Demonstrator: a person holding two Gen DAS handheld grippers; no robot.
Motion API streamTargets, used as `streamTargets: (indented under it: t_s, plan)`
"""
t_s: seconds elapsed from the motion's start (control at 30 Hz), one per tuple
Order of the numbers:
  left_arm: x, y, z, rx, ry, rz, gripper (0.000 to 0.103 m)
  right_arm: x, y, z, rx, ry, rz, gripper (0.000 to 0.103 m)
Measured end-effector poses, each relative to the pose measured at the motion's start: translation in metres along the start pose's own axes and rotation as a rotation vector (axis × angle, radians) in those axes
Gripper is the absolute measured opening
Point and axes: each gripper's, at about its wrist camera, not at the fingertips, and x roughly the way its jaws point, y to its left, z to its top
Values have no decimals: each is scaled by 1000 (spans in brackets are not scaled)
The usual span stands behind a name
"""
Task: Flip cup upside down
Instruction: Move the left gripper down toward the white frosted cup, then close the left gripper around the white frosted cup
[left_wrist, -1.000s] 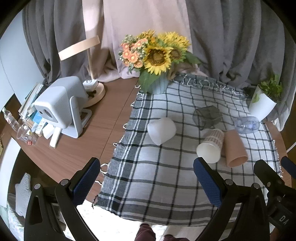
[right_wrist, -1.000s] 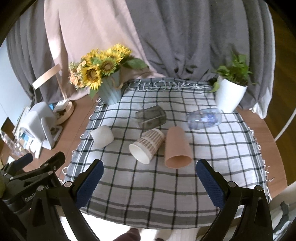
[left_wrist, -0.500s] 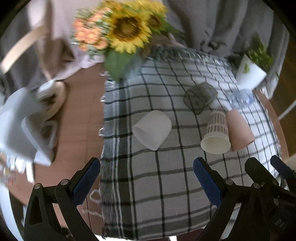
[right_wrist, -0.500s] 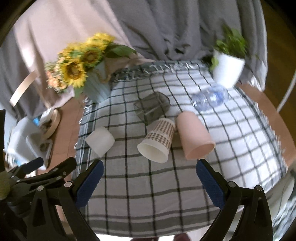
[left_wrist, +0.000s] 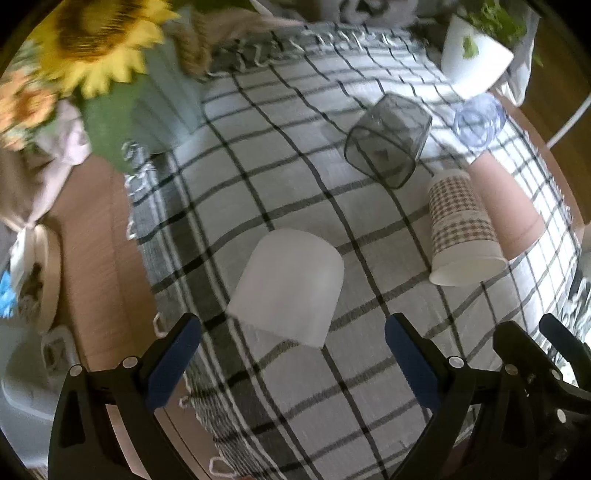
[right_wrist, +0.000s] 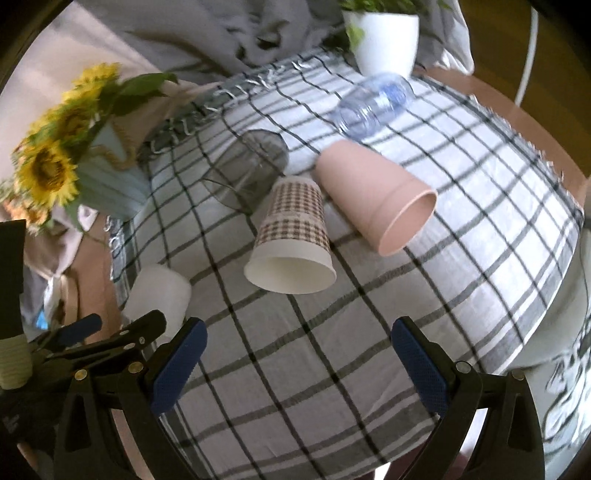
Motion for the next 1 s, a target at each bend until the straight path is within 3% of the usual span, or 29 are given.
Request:
streamTargets:
  t_s: [0.2,0.43,0.5,1.0]
  plan:
    - [30,-3,14,41,79,-9,95,14,-2,4,61,26,-25,101]
    - [51,0,19,31,126,3,77,24,-5,8,84,45,-47,101]
    - [55,1,20,16,136,-3,76,26,-6,9,84,48,-49,101]
    - [25,3,-12,-131,76,-13,71,21,-22,20,7,36,-61,101]
